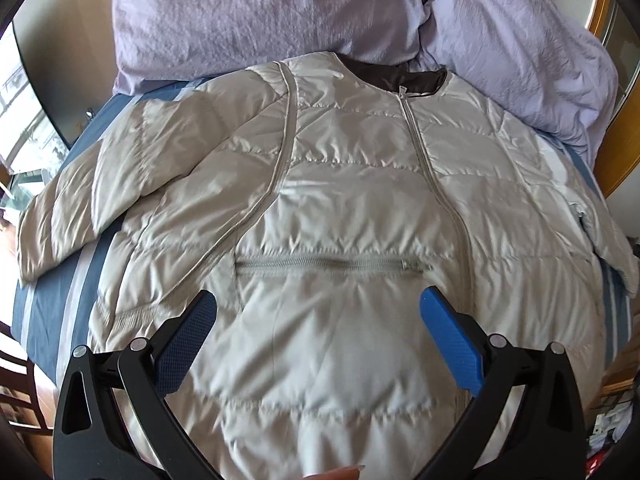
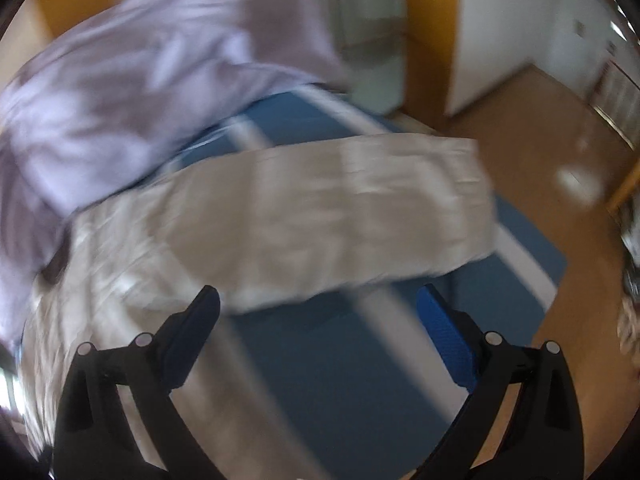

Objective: Fold large clothes
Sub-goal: 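Grasp the jacket sleeve cuff with the right tool and lift it, then lay the held sleeve across the jacket front and open the right tool, then grasp the other sleeve cuff with the left tool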

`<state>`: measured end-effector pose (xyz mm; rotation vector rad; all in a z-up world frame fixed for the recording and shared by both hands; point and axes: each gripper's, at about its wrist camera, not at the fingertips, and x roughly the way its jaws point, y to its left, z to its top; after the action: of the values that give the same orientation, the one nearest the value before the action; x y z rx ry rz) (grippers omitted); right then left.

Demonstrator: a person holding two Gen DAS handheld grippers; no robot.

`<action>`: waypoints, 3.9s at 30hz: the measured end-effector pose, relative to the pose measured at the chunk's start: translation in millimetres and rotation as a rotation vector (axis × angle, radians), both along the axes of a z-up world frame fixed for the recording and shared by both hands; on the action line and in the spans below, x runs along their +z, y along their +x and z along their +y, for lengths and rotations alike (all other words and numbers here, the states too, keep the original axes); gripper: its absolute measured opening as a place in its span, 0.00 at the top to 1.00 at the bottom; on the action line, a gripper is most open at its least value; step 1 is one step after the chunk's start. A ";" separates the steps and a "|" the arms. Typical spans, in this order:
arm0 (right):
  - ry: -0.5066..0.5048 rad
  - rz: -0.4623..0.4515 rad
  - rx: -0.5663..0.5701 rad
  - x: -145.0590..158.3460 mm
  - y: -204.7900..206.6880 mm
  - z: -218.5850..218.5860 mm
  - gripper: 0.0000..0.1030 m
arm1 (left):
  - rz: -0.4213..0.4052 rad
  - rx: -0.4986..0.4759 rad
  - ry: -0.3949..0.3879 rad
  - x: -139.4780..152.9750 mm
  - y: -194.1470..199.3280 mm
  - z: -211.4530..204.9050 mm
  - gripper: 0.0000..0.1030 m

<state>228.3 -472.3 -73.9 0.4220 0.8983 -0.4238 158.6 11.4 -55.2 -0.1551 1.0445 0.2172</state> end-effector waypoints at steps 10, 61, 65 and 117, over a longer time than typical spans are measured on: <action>0.102 0.094 -0.290 -48.3 5.5 -105.2 0.14 | 0.060 -0.001 -0.046 -21.4 23.9 5.3 0.01; 0.069 0.047 0.973 -22.4 119.3 436.5 0.54 | -0.010 0.270 -0.037 -8.8 -33.8 126.5 0.01; 0.073 -0.044 0.884 -0.9 131.1 410.9 0.46 | -0.029 0.296 -0.072 -10.8 -36.1 142.2 0.01; -0.132 0.053 0.922 -46.8 92.2 418.8 0.17 | -0.191 0.758 -0.149 25.8 -78.9 364.3 0.87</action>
<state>320.5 -53.4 -120.6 -0.1482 1.0090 0.3549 79.7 375.7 -29.4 -0.6956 0.7720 0.7931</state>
